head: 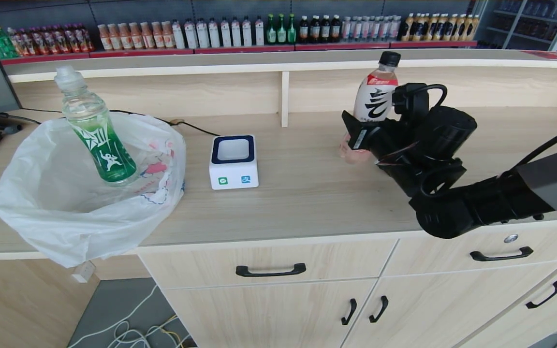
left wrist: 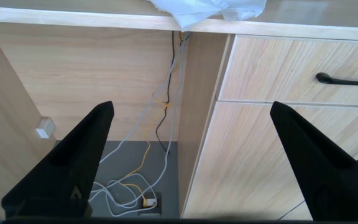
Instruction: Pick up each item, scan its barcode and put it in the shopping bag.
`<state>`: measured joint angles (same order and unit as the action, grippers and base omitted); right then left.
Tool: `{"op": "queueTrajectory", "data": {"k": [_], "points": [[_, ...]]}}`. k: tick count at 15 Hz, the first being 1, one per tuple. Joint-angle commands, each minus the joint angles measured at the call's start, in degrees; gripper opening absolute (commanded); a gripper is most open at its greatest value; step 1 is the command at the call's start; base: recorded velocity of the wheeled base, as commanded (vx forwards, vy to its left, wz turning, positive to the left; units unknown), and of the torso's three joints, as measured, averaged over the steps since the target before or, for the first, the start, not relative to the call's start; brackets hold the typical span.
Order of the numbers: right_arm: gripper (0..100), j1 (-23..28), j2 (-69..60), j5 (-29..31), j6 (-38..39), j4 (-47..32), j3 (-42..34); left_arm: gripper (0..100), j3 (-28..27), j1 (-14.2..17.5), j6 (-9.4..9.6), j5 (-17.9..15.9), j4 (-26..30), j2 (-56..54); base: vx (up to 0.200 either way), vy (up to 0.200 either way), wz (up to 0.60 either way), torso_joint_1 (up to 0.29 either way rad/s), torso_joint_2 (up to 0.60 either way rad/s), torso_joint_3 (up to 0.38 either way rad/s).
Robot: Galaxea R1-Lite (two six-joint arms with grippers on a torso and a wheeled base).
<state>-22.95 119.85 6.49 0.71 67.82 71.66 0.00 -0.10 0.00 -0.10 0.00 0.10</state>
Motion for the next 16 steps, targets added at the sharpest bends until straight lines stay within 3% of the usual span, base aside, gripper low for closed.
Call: {"op": "queueTrajectory", "data": {"k": [1,8,12,16], "points": [[0,-1.39,-5.5,0.02,-0.09,0.04,-4.16,100,0.0,0.01,0.0,0.01,0.0,-0.01,0.0,0.0,0.0,0.0,0.0,0.0],[0,-9.21,-19.83,0.11,-1.76,0.21,-20.94,100,0.0,0.01,0.0,0.01,0.0,-0.01,0.0,0.0,0.0,0.0,0.0,0.0],[0,-9.92,-25.54,0.19,-2.29,0.83,-31.58,100,0.0,0.01,0.0,0.01,0.0,-0.01,0.0,0.0,0.0,0.0,0.0,0.0],[0,-10.62,-29.49,-0.86,-1.94,1.0,-35.8,100,0.0,0.01,0.0,0.01,0.0,-0.01,0.0,0.0,0.0,0.0,0.0,0.0]]}}
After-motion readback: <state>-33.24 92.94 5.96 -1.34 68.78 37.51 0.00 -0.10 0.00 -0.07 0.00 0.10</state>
